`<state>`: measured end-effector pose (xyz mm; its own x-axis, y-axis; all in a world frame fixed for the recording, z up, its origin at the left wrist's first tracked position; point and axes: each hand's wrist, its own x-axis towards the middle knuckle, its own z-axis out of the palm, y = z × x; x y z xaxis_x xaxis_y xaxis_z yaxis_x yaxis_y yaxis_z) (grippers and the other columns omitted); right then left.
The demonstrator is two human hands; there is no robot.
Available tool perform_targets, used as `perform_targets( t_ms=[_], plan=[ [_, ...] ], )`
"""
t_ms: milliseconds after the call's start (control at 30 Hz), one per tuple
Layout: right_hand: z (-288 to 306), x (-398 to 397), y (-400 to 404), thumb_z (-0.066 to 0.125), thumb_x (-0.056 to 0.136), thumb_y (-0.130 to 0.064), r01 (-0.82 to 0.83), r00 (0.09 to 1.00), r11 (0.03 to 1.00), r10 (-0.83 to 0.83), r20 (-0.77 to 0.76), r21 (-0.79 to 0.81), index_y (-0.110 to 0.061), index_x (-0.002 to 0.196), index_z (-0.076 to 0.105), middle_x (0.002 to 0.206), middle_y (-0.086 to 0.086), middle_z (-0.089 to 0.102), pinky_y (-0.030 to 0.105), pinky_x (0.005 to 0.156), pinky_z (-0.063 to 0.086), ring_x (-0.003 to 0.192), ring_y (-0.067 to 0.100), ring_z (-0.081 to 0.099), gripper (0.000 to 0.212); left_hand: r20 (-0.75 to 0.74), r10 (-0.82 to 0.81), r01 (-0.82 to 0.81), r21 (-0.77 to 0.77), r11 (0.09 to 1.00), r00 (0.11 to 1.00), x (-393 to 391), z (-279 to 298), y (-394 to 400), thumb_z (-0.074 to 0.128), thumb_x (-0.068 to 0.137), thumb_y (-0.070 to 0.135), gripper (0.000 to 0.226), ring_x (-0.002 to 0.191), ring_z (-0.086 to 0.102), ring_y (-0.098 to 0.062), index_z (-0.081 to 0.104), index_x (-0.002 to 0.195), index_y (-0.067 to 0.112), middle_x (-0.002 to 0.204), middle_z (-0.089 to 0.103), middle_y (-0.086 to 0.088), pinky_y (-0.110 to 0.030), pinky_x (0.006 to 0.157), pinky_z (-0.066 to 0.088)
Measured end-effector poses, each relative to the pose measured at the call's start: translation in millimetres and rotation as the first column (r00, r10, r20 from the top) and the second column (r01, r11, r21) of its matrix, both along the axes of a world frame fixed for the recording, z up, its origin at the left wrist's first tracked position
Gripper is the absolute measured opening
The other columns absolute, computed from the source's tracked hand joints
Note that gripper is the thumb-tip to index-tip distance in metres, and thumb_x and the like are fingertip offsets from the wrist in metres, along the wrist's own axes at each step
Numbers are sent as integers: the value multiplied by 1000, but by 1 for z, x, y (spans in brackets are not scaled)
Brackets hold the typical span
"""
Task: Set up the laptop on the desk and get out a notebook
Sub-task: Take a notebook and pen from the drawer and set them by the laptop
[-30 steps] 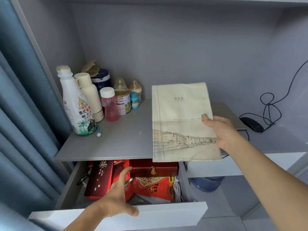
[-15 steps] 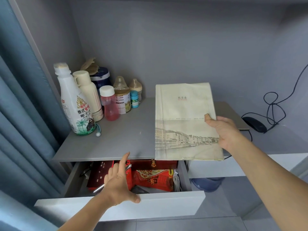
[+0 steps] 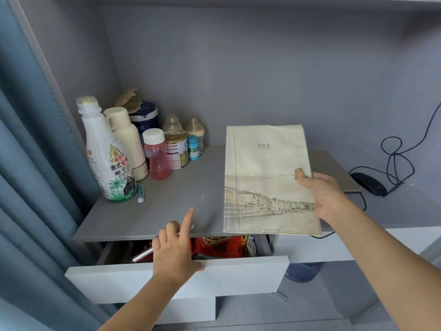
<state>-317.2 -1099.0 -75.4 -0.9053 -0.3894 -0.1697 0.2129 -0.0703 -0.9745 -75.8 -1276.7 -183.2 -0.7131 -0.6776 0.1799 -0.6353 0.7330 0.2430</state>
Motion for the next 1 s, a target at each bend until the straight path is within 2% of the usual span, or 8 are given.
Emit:
perform_targets(
  t_ms=[100,200,367,500,633,800,900,1000],
  plan=[
    [-2,-2,2,75,78,-20,13,1000,1000,-13,-15,-8,-18,78,69,91,2,71,48,105,43,111,27,62,6,-24,24,-26,-82,996,999,-7,-3,-4,90,8,52,151,75,56,-28,25,142,26,91,55,-8,-40,69,50],
    [-5,-7,5,77,76,-21,21,1000,1000,-21,-10,-24,-18,80,69,104,7,71,48,106,42,107,24,62,9,3,24,-23,-116,993,1000,-14,-1,-4,90,8,51,147,73,56,-29,31,140,24,89,55,-10,-39,65,50],
    [-12,-16,8,89,46,-41,43,999,999,-42,11,-22,-15,96,71,111,5,71,53,108,38,117,29,59,59,14,5,-3,-169,986,1000,-24,-2,-8,92,10,40,141,69,54,-31,35,137,23,88,54,-13,-39,63,49],
    [-13,-21,9,84,65,-31,38,999,999,-38,13,-15,-16,87,73,108,5,72,54,107,38,115,28,60,29,5,-18,19,-207,978,1000,-33,-4,-13,92,11,32,135,65,52,-31,39,134,23,86,53,-13,-40,59,48],
    [-10,-20,7,79,73,-27,44,999,999,-44,12,1,-16,85,72,110,8,71,52,107,40,115,29,60,17,-1,-22,21,-233,972,1000,-41,-7,-18,93,14,32,131,64,52,-31,40,133,22,86,51,-12,-40,60,47],
    [-12,-26,6,80,72,-29,58,998,998,-59,21,36,-16,85,73,107,6,73,54,107,38,114,28,61,19,14,-45,47,-257,965,999,-49,-7,-24,92,20,29,125,65,52,-32,39,133,21,84,53,-13,-40,61,47],
    [-9,-26,4,78,75,-27,61,998,997,-62,16,49,-16,79,72,105,6,73,52,107,39,114,29,60,12,51,-82,93,-277,956,995,-51,-10,-27,90,26,24,120,67,52,-32,39,134,22,85,54,-13,-41,63,48],
    [-6,-26,0,74,79,-23,72,997,997,-72,15,40,-17,76,69,97,6,71,46,103,43,108,30,62,8,106,-74,90,-153,984,992,-54,-7,-24,91,26,30,127,70,54,-30,31,138,24,87,55,-11,-41,64,48]
  ],
)
